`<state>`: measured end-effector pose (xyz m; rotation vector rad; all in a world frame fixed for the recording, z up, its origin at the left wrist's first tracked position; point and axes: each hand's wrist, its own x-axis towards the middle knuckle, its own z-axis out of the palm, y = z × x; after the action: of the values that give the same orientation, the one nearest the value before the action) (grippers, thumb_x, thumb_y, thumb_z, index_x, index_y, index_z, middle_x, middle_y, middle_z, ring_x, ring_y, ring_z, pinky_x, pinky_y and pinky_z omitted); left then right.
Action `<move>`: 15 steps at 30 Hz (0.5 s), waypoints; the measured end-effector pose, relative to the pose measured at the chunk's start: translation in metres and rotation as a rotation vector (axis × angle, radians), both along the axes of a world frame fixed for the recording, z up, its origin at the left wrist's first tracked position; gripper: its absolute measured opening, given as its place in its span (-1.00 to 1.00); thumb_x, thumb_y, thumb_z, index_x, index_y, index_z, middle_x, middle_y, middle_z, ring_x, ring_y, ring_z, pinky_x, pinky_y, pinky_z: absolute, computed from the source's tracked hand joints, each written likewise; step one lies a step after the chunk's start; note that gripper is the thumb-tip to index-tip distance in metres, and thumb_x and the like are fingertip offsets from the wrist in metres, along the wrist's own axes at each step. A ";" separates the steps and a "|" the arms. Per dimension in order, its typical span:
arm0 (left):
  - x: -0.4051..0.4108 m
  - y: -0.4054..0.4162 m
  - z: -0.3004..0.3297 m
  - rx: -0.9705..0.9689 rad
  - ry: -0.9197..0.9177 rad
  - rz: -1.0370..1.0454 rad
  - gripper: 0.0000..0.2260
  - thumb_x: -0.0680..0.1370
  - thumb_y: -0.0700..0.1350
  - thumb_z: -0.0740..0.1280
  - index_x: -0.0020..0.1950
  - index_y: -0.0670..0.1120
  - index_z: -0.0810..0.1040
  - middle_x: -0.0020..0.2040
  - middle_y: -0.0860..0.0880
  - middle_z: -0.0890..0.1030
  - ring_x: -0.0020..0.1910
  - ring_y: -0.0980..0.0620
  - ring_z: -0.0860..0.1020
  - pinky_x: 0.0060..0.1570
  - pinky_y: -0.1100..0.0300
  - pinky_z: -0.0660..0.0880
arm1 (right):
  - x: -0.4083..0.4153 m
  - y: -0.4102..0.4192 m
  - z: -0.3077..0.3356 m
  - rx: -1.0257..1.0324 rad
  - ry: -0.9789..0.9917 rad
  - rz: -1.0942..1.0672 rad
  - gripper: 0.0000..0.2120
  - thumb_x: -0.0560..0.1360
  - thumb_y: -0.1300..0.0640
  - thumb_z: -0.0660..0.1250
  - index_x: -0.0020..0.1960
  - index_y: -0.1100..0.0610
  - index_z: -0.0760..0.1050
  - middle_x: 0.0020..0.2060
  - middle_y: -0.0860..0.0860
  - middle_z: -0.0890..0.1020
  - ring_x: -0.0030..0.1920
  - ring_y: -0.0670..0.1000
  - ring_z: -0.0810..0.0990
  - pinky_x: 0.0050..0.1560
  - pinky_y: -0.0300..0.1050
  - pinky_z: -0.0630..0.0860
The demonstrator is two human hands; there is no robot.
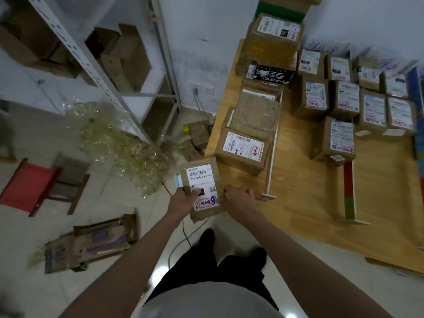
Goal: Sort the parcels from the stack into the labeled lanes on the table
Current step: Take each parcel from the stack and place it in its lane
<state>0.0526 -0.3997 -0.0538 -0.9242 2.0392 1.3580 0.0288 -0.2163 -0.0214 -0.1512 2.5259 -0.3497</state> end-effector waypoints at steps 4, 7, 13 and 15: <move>0.001 -0.022 0.027 -0.118 0.045 -0.066 -0.48 0.45 0.28 0.36 0.22 -0.09 0.57 0.11 -0.07 0.67 0.07 -0.09 0.63 0.14 -0.06 0.56 | -0.003 -0.010 0.016 -0.117 -0.059 0.033 -0.68 0.60 -0.12 0.20 0.18 0.09 0.47 0.11 0.02 0.63 0.17 0.08 0.55 0.32 0.07 0.18; -0.010 -0.037 0.055 -0.115 0.110 -0.091 -0.66 0.56 0.10 0.38 0.21 -0.09 0.60 0.10 -0.10 0.67 0.04 -0.08 0.63 0.13 -0.05 0.56 | -0.014 -0.020 0.031 -0.168 0.025 0.002 -0.58 0.64 -0.18 0.07 0.10 0.08 0.57 0.05 0.03 0.66 0.12 0.08 0.58 0.32 0.06 0.25; -0.051 -0.047 0.120 -0.221 0.236 -0.226 -0.64 0.57 0.09 0.38 0.20 -0.15 0.61 0.08 -0.11 0.67 -0.01 -0.07 0.62 0.07 0.03 0.57 | -0.052 -0.022 0.072 -0.177 0.347 -0.084 -0.59 0.68 -0.12 0.02 0.07 0.09 0.56 -0.05 0.08 0.65 0.07 0.13 0.58 0.24 0.06 0.39; -0.065 -0.045 0.139 -0.259 0.265 -0.286 -0.61 0.57 0.13 0.35 0.18 -0.16 0.62 0.06 -0.11 0.68 -0.03 -0.06 0.62 0.04 0.06 0.57 | -0.062 -0.013 0.087 -0.168 0.426 -0.112 -0.62 0.67 -0.09 0.04 0.22 0.07 0.53 0.10 0.07 0.63 0.20 0.12 0.53 0.25 0.05 0.33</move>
<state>-0.0121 -0.4444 0.0856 -0.5439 2.4819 1.1278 -0.0337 -0.2297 0.0652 -0.1638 2.9307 -0.6328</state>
